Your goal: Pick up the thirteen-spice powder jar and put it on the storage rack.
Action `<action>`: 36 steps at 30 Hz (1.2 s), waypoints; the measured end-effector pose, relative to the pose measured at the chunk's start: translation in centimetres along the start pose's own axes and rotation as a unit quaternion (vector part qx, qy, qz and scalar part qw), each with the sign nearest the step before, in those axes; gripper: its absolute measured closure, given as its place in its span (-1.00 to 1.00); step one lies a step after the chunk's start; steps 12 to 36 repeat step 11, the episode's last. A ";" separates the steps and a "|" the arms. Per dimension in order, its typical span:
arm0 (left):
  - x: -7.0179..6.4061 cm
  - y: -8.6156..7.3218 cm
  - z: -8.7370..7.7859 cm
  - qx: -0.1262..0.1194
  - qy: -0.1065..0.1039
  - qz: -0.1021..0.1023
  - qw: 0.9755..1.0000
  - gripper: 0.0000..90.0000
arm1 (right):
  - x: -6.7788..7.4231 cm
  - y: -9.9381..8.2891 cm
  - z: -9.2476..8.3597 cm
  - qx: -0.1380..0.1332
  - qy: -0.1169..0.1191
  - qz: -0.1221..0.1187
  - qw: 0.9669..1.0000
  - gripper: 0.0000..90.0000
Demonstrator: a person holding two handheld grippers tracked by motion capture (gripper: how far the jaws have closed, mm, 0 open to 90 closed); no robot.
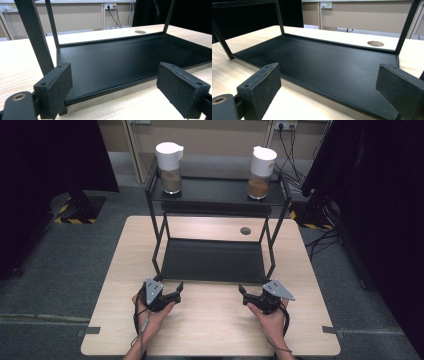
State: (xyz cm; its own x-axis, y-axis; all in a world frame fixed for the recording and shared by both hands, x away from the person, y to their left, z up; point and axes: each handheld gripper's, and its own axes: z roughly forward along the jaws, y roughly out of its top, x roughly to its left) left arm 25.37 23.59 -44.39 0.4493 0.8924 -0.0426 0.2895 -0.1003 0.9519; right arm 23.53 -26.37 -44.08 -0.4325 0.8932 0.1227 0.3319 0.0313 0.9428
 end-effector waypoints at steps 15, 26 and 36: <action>0.1 0.1 0.0 0.002 -0.003 -0.002 1.000 -0.72 | 0.2 -0.7 0.0 0.005 0.000 -0.004 1.000 -0.87; 0.1 0.1 0.0 0.002 -0.003 -0.002 1.000 -0.72 | 0.2 -0.7 0.0 0.005 0.000 -0.004 1.000 -0.87; 0.1 0.1 0.0 0.002 -0.003 -0.002 1.000 -0.72 | 0.2 -0.7 0.0 0.005 0.000 -0.004 1.000 -0.87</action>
